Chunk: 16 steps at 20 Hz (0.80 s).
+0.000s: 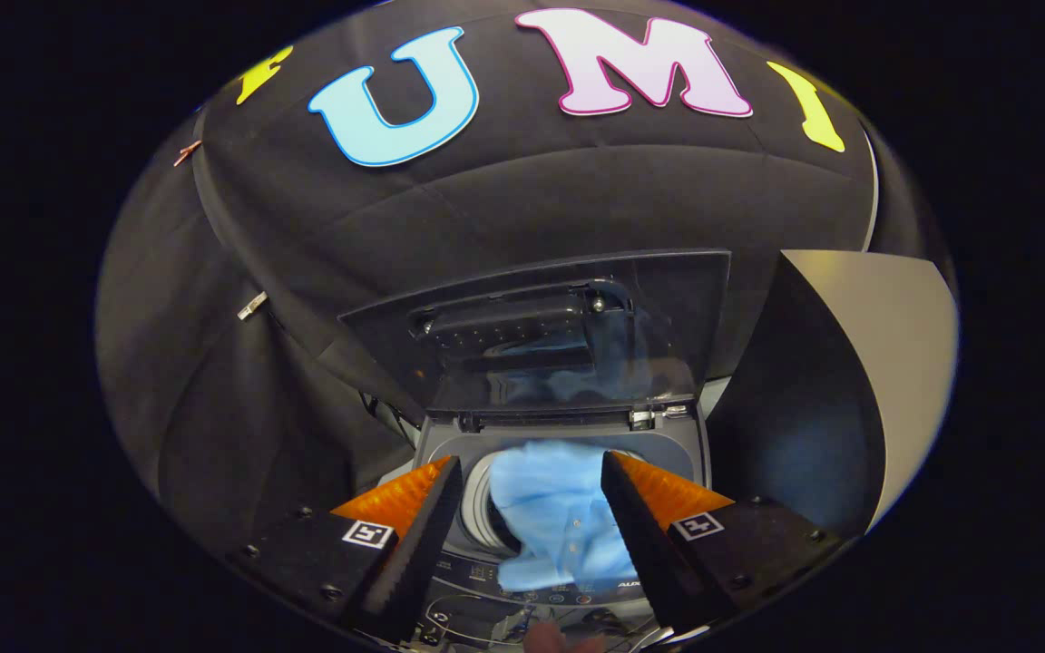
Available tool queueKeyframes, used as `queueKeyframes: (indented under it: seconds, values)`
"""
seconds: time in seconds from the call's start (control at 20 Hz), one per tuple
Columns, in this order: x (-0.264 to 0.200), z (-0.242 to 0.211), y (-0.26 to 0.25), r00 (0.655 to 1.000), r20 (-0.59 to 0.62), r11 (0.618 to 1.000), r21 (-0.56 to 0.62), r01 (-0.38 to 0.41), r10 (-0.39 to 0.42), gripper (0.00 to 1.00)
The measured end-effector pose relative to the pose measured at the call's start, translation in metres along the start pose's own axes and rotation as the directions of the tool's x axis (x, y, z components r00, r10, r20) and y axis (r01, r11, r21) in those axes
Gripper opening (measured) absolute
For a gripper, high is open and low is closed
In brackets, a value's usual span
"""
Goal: Put the clothes into the washing machine and then close the washing machine lid.
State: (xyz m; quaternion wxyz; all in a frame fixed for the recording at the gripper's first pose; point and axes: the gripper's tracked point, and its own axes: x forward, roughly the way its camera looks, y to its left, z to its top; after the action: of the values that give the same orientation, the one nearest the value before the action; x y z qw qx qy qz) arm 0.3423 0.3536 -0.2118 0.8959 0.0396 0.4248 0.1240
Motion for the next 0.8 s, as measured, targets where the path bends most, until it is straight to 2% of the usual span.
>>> queueKeyframes:
  seconds: [0.5, 0.6, 0.8]
  values:
    - [-0.016, 0.014, 0.007, 0.998, 0.062, 0.996, -0.088, 0.022, -0.017, 0.98]
    - [-0.025, 0.016, 0.016, 0.997, 0.074, 0.993, -0.116, -0.002, 0.011, 0.99]
    - [-0.037, 0.035, 0.008, 0.990, 0.135, 0.979, -0.194, 0.057, -0.031, 0.99]
